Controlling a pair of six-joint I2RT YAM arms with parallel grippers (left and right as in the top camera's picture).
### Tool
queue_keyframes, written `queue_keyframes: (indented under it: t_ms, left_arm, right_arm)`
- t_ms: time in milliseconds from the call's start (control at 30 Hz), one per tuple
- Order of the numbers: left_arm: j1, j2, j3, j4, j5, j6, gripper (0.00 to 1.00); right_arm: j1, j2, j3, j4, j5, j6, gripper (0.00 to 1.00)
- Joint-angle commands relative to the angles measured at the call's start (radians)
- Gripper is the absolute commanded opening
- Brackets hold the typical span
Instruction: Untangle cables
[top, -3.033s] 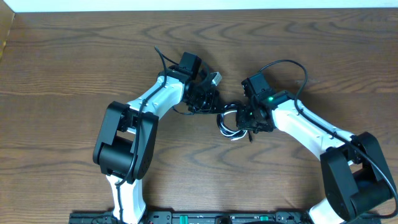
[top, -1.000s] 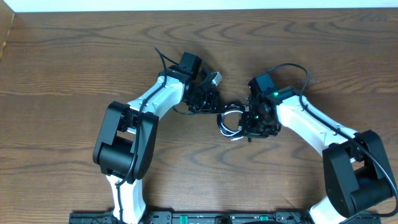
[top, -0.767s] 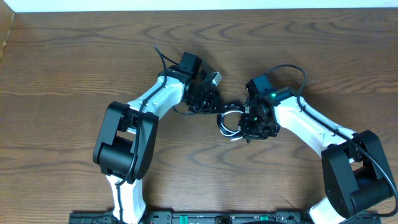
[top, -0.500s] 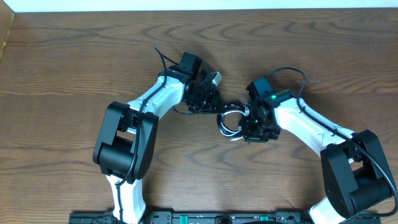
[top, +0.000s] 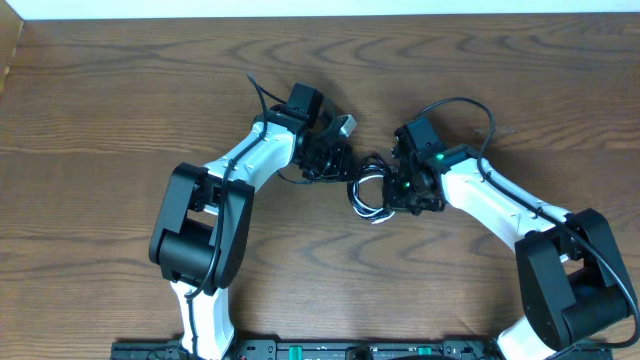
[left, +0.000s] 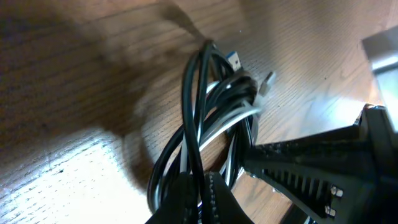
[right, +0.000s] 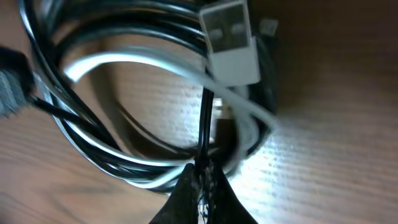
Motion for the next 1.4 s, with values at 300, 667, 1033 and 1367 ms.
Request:
queue_keyframes:
  t_ms: [300, 667, 1033, 1367]
  left_arm:
    - [-0.002, 0.002, -0.01, -0.002, 0.017, -0.005, 0.07]
    - [-0.003, 0.002, -0.01, -0.002, 0.018, -0.005, 0.07]
    - [-0.002, 0.002, -0.01, -0.007, 0.462, 0.262, 0.08]
    - [-0.002, 0.002, -0.01, -0.021, 0.491, 0.285, 0.08]
  right_arm:
    - [0.021, -0.01, -0.002, 0.097, 0.091, 0.127, 0.01]
    - [0.021, 0.01, -0.002, 0.111, 0.096, 0.145, 0.01]
    - [0.022, 0.013, -0.002, 0.11, 0.095, 0.145, 0.01]
    - [0.018, 0.013, -0.002, 0.129, 0.095, 0.145, 0.27]
